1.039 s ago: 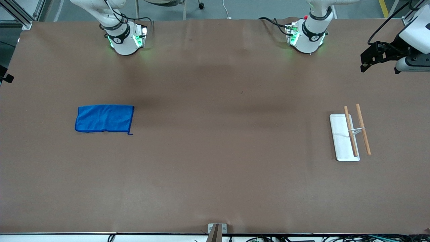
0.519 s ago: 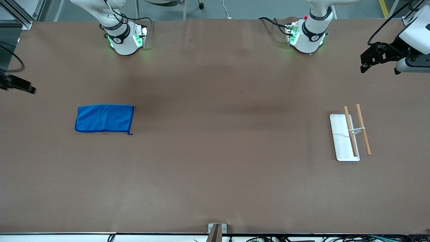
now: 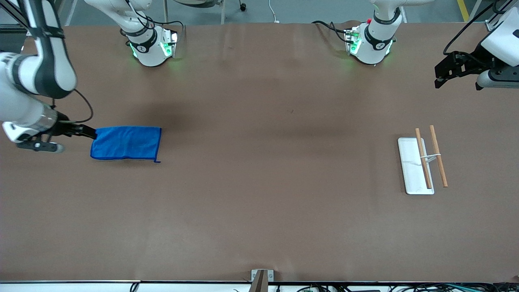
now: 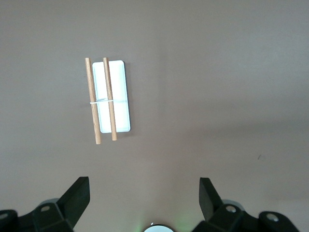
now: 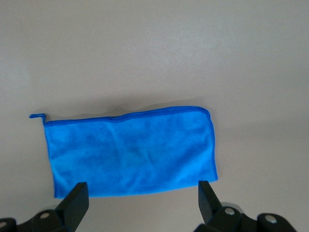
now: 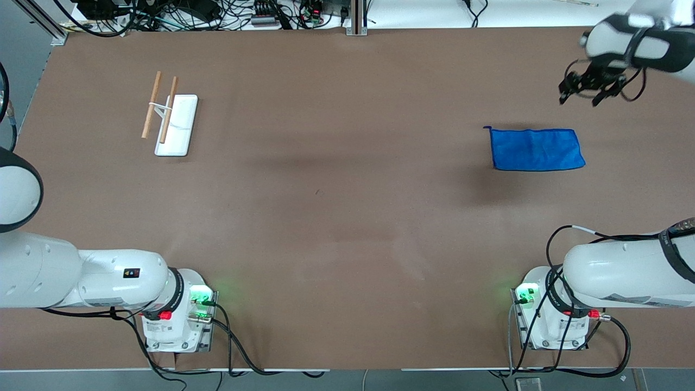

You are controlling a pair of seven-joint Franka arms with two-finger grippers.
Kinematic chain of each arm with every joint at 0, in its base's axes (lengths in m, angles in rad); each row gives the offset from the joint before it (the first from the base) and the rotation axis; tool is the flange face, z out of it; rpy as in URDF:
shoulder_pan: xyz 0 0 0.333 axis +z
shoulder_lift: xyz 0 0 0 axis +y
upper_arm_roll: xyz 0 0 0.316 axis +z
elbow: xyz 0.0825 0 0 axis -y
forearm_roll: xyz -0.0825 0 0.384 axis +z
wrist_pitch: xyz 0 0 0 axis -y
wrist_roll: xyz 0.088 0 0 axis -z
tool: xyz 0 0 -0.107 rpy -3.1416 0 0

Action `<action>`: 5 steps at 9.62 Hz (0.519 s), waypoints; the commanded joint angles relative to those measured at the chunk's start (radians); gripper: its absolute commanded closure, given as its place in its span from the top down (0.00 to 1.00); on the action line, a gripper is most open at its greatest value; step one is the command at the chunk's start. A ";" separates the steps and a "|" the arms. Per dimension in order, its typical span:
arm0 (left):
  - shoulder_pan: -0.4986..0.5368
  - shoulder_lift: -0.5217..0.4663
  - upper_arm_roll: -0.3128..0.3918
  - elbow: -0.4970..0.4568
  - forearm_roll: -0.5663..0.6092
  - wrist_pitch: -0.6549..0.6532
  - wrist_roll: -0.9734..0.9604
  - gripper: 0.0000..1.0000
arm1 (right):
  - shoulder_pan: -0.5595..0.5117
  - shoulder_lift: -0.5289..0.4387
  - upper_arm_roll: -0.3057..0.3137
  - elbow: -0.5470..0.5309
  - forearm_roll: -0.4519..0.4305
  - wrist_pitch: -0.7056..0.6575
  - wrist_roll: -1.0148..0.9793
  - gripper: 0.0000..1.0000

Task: Right arm passes towel to left arm to hang
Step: 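Lower the right gripper onto the blue towel's edge and close it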

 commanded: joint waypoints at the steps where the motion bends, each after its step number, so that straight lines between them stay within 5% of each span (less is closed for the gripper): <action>1: 0.001 0.023 -0.001 -0.003 -0.004 -0.001 0.013 1.00 | -0.004 0.052 0.003 -0.118 -0.007 0.219 -0.032 1.00; 5: 0.001 0.023 -0.003 -0.004 -0.004 -0.004 0.016 1.00 | 0.007 0.156 0.003 -0.244 -0.008 0.509 -0.043 1.00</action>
